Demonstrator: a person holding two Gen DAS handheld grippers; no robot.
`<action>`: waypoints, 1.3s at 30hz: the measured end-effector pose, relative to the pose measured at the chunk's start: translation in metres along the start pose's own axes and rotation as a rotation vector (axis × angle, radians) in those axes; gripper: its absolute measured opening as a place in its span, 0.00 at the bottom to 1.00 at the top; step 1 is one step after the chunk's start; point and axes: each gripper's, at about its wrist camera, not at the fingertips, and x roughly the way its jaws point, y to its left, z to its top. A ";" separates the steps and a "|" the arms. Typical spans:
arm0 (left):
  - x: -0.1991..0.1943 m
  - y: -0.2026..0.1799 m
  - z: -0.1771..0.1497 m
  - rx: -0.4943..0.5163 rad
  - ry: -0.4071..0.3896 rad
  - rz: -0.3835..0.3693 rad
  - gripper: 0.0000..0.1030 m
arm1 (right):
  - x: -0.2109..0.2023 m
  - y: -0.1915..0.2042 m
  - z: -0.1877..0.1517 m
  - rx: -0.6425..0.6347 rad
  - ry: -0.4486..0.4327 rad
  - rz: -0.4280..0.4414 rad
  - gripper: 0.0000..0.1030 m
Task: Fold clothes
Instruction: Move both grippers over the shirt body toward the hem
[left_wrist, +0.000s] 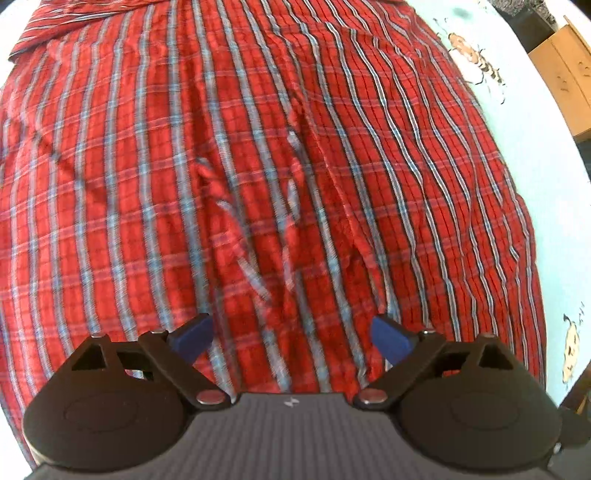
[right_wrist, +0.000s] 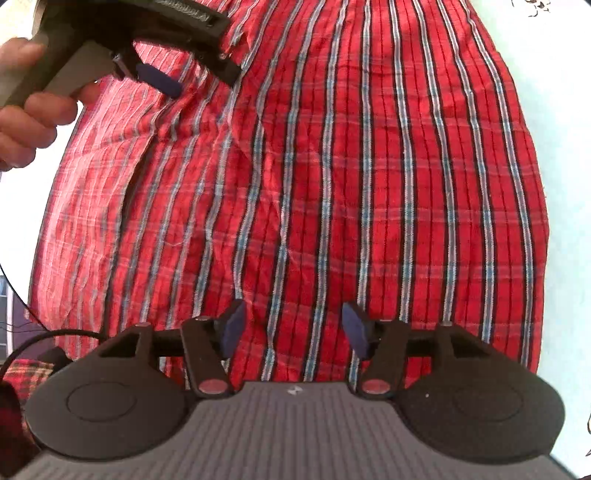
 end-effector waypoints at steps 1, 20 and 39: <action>-0.005 0.004 -0.005 -0.001 -0.007 -0.002 0.92 | -0.002 0.000 0.002 0.008 -0.002 0.010 0.59; 0.007 0.020 -0.062 -0.058 0.003 -0.029 0.85 | 0.020 -0.020 0.062 0.342 -0.309 0.567 0.60; 0.021 0.026 -0.038 -0.120 -0.016 -0.081 0.88 | 0.013 -0.038 0.037 0.193 -0.139 0.320 0.71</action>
